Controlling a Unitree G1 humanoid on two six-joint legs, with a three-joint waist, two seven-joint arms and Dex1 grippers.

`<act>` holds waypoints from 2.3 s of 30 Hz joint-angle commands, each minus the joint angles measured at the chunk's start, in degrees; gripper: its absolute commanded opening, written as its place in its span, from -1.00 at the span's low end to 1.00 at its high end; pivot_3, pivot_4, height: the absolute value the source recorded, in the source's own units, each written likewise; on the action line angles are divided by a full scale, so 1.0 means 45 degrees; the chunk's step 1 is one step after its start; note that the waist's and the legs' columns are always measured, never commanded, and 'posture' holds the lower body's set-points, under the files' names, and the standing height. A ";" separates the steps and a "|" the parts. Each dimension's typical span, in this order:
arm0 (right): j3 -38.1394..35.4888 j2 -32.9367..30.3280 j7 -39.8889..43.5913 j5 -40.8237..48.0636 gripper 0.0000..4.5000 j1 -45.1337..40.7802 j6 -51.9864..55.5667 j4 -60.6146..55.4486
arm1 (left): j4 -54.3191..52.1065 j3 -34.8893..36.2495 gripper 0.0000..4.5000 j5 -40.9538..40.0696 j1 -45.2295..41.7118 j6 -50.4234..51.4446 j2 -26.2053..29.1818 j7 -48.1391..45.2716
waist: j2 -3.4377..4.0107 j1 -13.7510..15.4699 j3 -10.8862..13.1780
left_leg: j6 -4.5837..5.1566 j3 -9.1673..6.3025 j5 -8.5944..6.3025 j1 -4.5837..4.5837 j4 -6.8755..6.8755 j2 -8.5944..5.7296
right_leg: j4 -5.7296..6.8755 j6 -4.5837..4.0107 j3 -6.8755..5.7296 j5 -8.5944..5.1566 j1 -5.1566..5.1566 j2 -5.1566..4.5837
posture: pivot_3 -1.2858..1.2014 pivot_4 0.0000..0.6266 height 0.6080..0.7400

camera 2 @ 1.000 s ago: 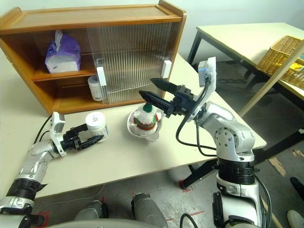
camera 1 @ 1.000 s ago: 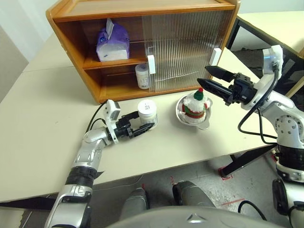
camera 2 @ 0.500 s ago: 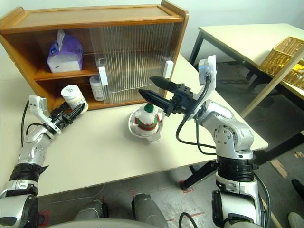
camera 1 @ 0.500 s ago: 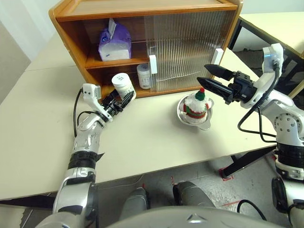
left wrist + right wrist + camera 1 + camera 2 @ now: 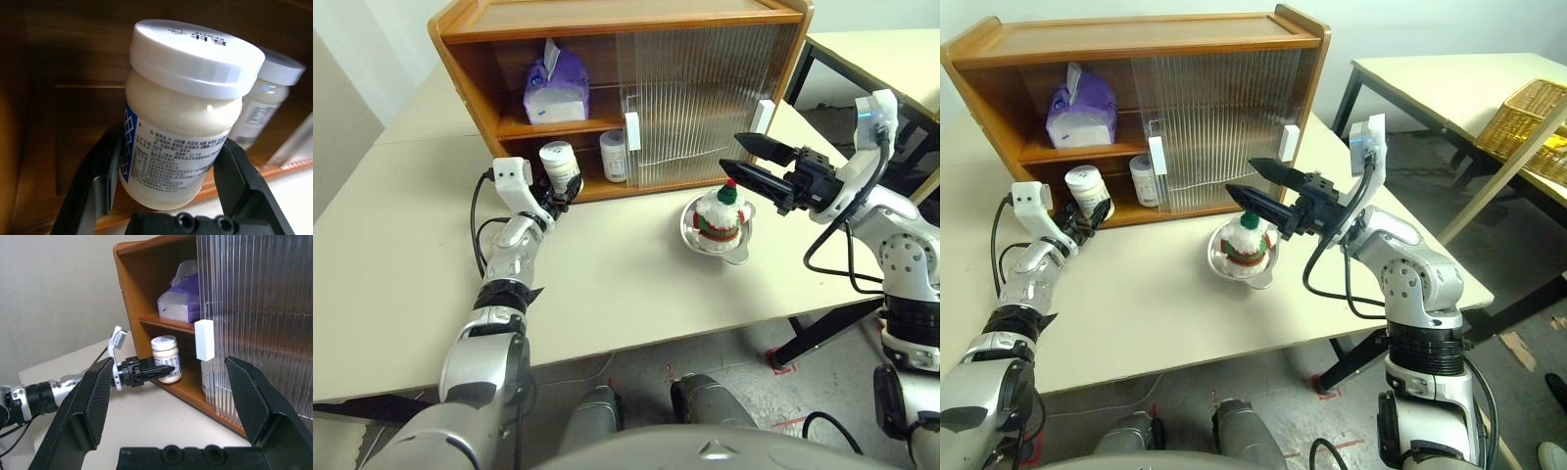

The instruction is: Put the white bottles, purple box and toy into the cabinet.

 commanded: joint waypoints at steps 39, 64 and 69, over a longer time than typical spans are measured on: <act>-0.0575 -0.0571 -0.0712 0.0339 1.00 0.0784 0.0289 -0.1088 | 0.4427 0.0071 0.36 0.1837 -0.3041 -0.1535 -0.0563 0.4374 | -0.0017 -0.1302 0.0011 | 0.0023 0.0017 0.0025 -0.0039 -0.0010 -0.0319 | -0.0184 0.0243 -0.0026 0.0023 0.0051 -0.0026 | -0.19 -0.83 1.00; -0.0403 -0.0423 -0.0677 0.0318 1.00 0.0693 0.0270 -0.1009 | 0.4327 0.0193 0.99 0.1969 -0.2650 -0.1627 -0.0436 0.4883 | -0.0016 -0.1353 0.0011 | 0.0031 0.0008 0.0021 -0.0038 -0.0009 -0.0358 | -0.0195 0.0252 -0.0010 0.0025 0.0058 -0.0042 | -0.17 -0.83 1.00; -0.0308 -0.0372 -0.0578 0.0289 1.00 0.0553 0.0292 -0.0886 | 0.3858 0.0275 0.99 0.1736 -0.2125 -0.1962 -0.0445 0.4315 | -0.0016 -0.1328 0.0011 | 0.0030 0.0001 0.0021 -0.0035 -0.0008 -0.0363 | -0.0195 0.0252 -0.0010 0.0026 0.0061 -0.0042 | -0.16 -0.82 1.00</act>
